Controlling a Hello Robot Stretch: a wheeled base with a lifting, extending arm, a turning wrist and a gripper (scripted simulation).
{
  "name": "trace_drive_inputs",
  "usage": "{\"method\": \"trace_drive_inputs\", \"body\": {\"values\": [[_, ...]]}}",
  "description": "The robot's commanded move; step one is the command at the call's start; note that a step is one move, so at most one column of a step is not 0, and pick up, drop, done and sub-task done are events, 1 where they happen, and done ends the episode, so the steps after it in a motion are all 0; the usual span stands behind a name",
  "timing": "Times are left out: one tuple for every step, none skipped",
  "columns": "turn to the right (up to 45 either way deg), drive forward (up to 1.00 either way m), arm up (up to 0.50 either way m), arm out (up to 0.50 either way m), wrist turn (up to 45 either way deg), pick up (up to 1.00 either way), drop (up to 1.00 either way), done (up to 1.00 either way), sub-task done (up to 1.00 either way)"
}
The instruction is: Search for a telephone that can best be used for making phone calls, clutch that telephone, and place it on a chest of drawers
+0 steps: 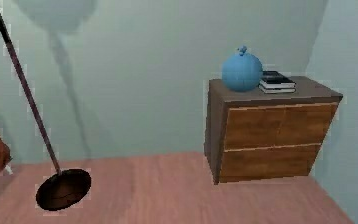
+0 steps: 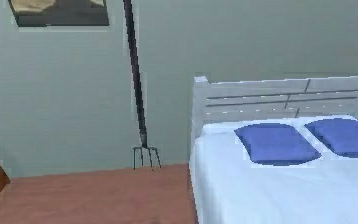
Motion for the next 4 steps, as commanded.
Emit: {"method": "trace_drive_inputs", "body": {"values": [[-3.0, 0.0, 0.0, 0.0, 0.0, 0.0, 0.0, 0.0, 0.0], [0.0, 0.05, 0.0, 0.0, 0.0, 0.0, 0.0, 0.0, 0.0], [-45.0, 0.0, 0.0, 0.0, 0.0, 0.0, 0.0, 0.0, 0.0], [-39.0, 0.0, 0.0, 0.0, 0.0, 0.0, 0.0, 0.0, 0.0]]}}
